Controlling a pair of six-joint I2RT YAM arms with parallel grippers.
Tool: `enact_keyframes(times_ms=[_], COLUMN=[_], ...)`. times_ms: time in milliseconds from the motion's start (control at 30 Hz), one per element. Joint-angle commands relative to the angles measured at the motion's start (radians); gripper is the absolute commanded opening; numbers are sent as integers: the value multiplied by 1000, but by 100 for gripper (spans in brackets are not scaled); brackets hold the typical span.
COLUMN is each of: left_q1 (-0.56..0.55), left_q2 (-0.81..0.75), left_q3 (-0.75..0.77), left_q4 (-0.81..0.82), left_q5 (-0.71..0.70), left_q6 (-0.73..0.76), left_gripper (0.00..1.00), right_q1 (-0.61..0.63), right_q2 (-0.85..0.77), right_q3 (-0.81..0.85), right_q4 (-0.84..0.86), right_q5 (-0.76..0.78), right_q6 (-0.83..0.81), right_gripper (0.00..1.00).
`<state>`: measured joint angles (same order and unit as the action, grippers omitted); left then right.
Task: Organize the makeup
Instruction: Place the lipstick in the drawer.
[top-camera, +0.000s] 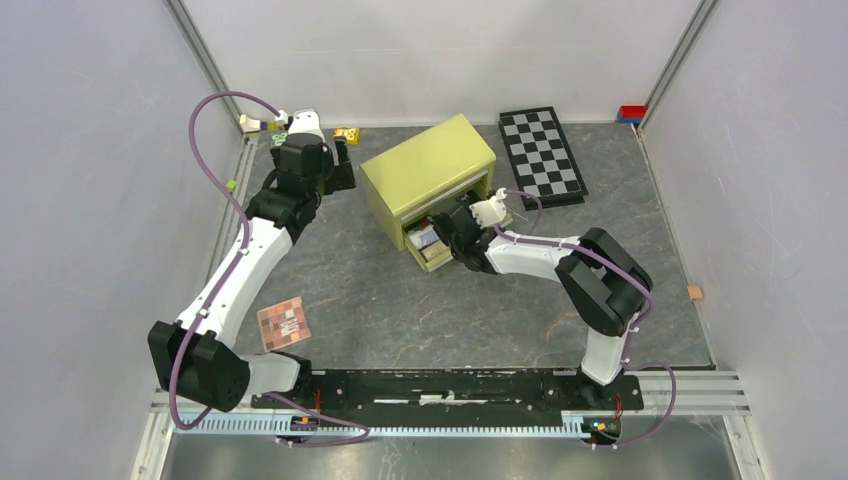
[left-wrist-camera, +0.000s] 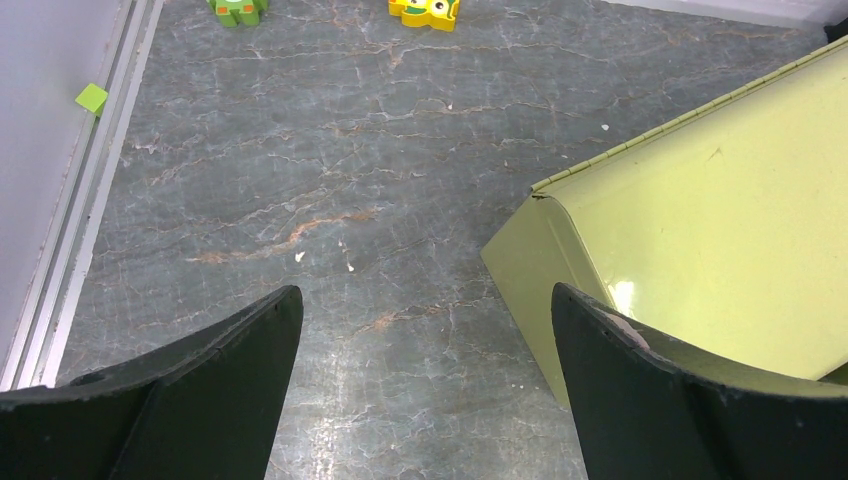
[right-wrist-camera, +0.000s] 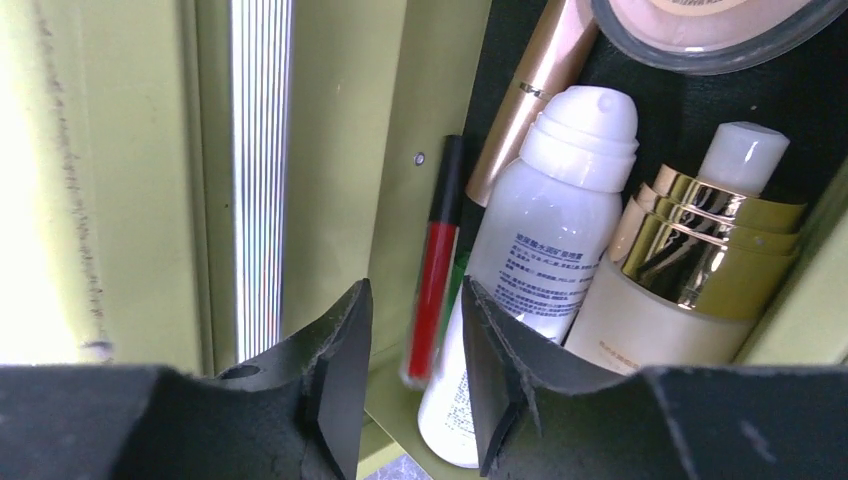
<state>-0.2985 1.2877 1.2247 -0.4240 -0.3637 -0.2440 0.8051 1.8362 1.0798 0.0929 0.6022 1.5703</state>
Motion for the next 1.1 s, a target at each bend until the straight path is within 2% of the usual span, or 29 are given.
enact_keyframes(times_ms=[0,133,333,533,667,800,1067], left_q1=[-1,0,-1,-1,-1,-1,-1], left_q2=[-31,-30,-27,-15,-3,15,-4], left_q3=[13,13,12,13,23,49,44], left_q4=[16,16,14,13,-4,-83,-315], left_q5=[2,-3,-18,-37,-56,-131,-313], left_q6=[26,28,31,28,30,-32,-256], left_gripper=[100,100,100,100,100,100,100], right_q1=[5,5,5,4,1,-2,-4], right_q2=[-6,-35,-145,-305,-412,-512,-667], right_q3=[22,-9,-124,-286,-345,-390,-444], right_q4=[25,48,153,311,345,358,284], right_q5=[-2,-4,11,44,71,80,77], right_q6=[-16,-32,-128,-327,-497,-690,-940], right_gripper=[45,47,45,45,46,47,50])
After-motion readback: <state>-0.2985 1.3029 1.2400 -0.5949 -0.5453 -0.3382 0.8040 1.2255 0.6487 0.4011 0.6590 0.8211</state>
